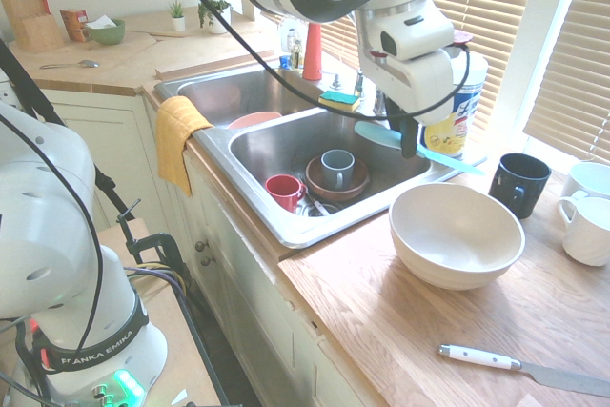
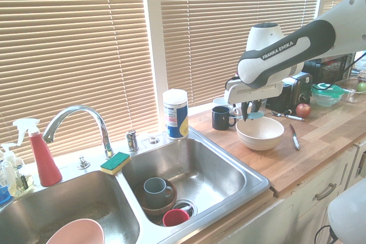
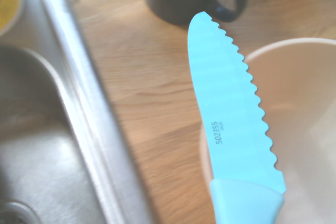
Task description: Put the knife into the sink
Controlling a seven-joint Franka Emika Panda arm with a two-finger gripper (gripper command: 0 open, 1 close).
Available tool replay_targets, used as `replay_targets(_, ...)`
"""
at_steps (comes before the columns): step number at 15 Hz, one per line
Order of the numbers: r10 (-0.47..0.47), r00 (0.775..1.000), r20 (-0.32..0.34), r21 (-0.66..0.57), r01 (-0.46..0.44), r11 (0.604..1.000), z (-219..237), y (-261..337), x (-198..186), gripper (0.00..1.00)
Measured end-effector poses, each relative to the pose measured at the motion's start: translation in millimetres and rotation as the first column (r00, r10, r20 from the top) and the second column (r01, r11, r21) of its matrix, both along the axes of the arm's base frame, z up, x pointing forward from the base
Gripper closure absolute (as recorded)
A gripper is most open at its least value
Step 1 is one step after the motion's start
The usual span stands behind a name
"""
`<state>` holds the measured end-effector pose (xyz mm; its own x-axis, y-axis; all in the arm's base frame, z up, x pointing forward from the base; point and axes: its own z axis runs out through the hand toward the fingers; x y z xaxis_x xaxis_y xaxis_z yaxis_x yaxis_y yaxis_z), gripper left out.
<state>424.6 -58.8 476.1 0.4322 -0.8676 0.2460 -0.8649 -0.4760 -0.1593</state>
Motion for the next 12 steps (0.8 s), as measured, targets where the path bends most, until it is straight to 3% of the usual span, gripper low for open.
replay_targets(5,0.129,0.992,-0.019,-0.035,-0.129,0.991,-13,73,-7,1.00)
replay_targets(9,0.272,0.960,-0.063,-0.051,-0.275,0.960,-59,129,-23,1.00)
replay_targets(12,0.325,0.941,-0.098,-0.061,-0.331,0.942,-66,180,-51,1.00)
